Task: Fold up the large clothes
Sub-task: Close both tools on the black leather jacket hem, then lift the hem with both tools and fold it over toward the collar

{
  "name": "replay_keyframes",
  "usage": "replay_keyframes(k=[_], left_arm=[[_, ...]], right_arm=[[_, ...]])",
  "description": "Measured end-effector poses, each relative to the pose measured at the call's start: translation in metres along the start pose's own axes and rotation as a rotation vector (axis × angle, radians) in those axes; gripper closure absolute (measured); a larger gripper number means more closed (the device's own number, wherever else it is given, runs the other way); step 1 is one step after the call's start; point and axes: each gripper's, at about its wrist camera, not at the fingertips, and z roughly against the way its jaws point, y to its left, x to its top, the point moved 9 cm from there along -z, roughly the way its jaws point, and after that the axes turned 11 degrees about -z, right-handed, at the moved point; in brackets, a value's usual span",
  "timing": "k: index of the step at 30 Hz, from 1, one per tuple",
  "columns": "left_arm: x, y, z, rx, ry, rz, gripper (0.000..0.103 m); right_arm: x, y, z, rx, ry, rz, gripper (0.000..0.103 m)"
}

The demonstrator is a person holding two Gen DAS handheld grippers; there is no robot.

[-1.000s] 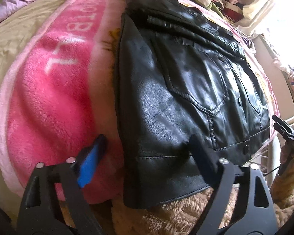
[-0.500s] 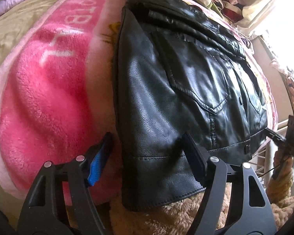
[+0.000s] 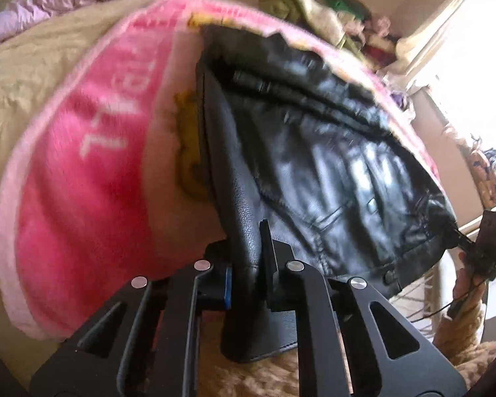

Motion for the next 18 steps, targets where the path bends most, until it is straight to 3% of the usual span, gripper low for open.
replay_keyframes(k=[8,18], left_arm=[[0.038,-0.012,0.051,-0.04,-0.179,0.023,0.098],[0.084,-0.01,0.074,-0.071,-0.296,0.077,0.097]], right_arm=[[0.019,0.024,0.04,0.103,-0.088,-0.031,0.087],[0.071,0.035,0.07,0.155,-0.232,-0.123,0.087]])
